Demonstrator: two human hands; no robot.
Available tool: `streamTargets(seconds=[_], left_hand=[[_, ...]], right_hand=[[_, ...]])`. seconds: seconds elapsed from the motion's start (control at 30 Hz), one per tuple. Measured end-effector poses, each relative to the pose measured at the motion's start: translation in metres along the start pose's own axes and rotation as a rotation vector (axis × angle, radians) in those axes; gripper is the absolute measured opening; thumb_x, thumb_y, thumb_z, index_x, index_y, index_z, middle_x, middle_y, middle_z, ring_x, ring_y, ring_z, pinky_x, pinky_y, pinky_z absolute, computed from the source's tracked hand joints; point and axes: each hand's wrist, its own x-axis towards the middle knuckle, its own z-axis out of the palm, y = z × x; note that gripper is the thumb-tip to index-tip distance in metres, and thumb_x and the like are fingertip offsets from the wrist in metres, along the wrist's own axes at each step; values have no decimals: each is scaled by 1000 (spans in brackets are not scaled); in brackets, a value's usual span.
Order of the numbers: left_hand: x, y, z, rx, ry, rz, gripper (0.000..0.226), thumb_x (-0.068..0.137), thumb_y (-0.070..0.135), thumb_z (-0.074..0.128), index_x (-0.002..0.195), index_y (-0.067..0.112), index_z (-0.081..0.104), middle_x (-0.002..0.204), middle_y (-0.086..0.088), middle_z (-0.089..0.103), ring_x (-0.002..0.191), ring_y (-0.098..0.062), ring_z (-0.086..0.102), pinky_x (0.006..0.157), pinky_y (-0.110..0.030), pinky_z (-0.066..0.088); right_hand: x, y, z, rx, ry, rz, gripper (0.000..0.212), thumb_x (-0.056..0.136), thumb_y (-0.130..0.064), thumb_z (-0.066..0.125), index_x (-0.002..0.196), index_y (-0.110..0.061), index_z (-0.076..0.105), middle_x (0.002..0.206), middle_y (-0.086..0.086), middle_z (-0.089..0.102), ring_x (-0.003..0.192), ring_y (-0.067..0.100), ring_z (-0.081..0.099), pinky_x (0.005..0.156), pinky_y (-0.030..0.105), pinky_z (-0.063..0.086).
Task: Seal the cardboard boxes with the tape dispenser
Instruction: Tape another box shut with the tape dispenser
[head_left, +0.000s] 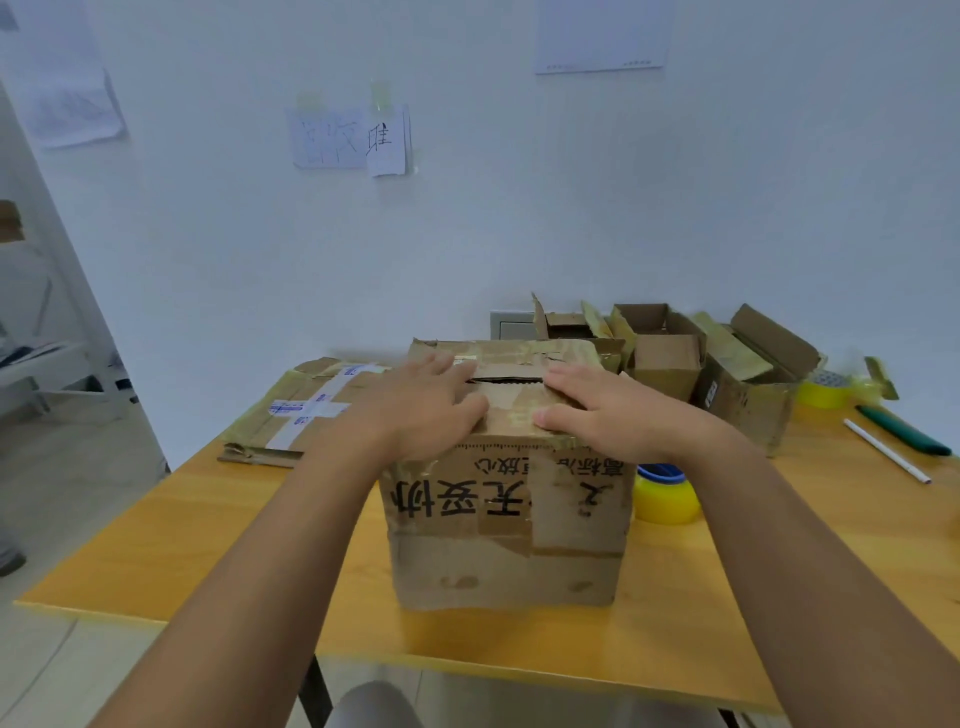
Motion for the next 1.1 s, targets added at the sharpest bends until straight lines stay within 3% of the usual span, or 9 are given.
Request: streamTargets(seconds=[0.13, 0.33, 0.43, 0.53, 0.63, 0.7, 0.77, 0.9, 1.1], left_hand=[[-1, 7, -1, -18, -1, -2, 53, 97, 50, 22, 138, 28, 47, 141, 4, 46, 132, -21, 42, 97, -38, 36], [-1, 20, 2, -6, -33, -10, 65, 90, 59, 16, 153, 45, 20, 165, 9, 16, 150, -17, 17, 118, -44, 22], [1, 16, 2, -7, -18, 6, 56, 97, 57, 21, 152, 47, 24, 164, 9, 19, 150, -15, 18, 117, -44, 22], [3, 16, 4, -12, -13, 8, 55, 98, 58, 21, 152, 47, 25, 164, 9, 19, 149, -15, 18, 117, -46, 22], [3, 16, 4, -14, -10, 0, 57, 96, 59, 20, 152, 48, 24, 164, 10, 19, 149, -15, 17, 116, -45, 22], [3, 15, 4, -18, -10, -14, 54, 98, 58, 21, 151, 49, 24, 163, 10, 20, 149, -15, 18, 115, -45, 21], [3, 15, 4, -22, -15, -21, 53, 99, 59, 22, 151, 50, 23, 163, 11, 20, 149, -16, 19, 115, -46, 21], [5, 15, 4, -32, -31, -30, 54, 99, 60, 21, 151, 50, 23, 163, 10, 20, 149, -17, 19, 116, -47, 20], [6, 15, 4, -40, -42, -45, 57, 97, 62, 22, 152, 49, 19, 163, 9, 19, 148, -18, 20, 116, -47, 20]], right_hand=[[0, 3, 5, -38, 13, 25, 77, 98, -66, 34, 160, -27, 12, 167, -12, 3, 152, 8, -1, 124, 51, 4], [3, 5, 8, 19, 59, 13, 79, 96, -66, 38, 159, -22, 18, 165, -10, 17, 153, 12, 8, 120, 40, 15], [-3, 14, 14, 480, 155, -48, 66, 98, -65, 38, 150, -25, 42, 145, -19, 45, 142, 10, 36, 110, 25, 30], [-6, 42, 26, 901, 464, 59, 50, 100, -58, 37, 136, -32, 58, 122, -33, 60, 115, 0, 52, 86, 14, 41], [2, 89, 56, 636, 588, 319, 36, 102, -36, 43, 125, -17, 63, 124, -3, 64, 100, 11, 55, 82, 32, 45], [7, 115, 86, 451, 414, 432, 30, 99, -31, 50, 117, -11, 63, 114, 8, 66, 90, 19, 59, 79, 40, 50], [6, 132, 110, 264, 219, 480, 39, 96, -41, 54, 122, -13, 60, 117, 8, 65, 102, 24, 60, 89, 44, 51], [12, 145, 134, -60, 181, 511, 62, 87, -66, 58, 134, -25, 52, 134, -1, 56, 130, 22, 46, 115, 51, 26], [26, 136, 143, -142, 164, 586, 71, 85, -72, 55, 136, -25, 47, 139, 3, 51, 141, 28, 33, 115, 66, 1]])
